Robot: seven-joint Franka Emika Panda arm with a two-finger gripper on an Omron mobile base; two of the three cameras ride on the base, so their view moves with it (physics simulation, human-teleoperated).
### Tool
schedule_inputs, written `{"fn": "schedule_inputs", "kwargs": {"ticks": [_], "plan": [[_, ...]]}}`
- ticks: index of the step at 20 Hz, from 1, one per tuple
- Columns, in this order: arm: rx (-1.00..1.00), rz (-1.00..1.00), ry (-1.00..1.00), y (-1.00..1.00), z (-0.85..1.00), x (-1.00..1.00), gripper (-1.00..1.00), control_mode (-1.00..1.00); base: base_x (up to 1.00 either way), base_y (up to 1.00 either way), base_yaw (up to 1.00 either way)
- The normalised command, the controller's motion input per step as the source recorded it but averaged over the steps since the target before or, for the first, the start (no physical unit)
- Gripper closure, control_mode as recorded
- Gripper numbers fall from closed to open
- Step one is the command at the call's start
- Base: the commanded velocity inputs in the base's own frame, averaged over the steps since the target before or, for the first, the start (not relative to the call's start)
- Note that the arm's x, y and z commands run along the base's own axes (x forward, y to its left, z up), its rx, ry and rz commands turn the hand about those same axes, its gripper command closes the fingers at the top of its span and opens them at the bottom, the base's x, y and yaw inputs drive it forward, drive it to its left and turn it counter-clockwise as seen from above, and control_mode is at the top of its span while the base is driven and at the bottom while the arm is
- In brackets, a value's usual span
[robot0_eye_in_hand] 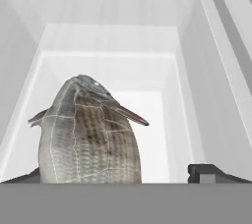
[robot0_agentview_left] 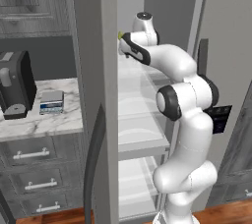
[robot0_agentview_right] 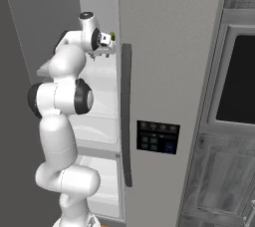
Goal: Take the fish from the fridge and place it on the digital scale on the counter by the fridge. Wait a few seconds for a reading, then move it to the plate on the dining counter.
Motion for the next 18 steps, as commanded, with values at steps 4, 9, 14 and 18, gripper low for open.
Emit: {"fn": "schedule_inputs", "kwargs": {"ticks": [4, 9, 14, 18], "plan": [[-0.02, 0.00, 0.00, 0.15, -0.37, 0.16, -1.00, -1.00, 0.00, 0.00, 0.00], [-0.04, 0.00, 0.01, 0.22, -0.51, 0.07, -1.00, -1.00, 0.00, 0.00, 0.00], [-0.06, 0.00, 0.01, 0.27, -0.60, 0.02, 1.00, -1.00, 0.00, 0.00, 0.00], [-0.01, 0.00, -0.01, 0.03, -0.36, -0.05, 1.00, -1.00, 0.00, 0.00, 0.00]]}}
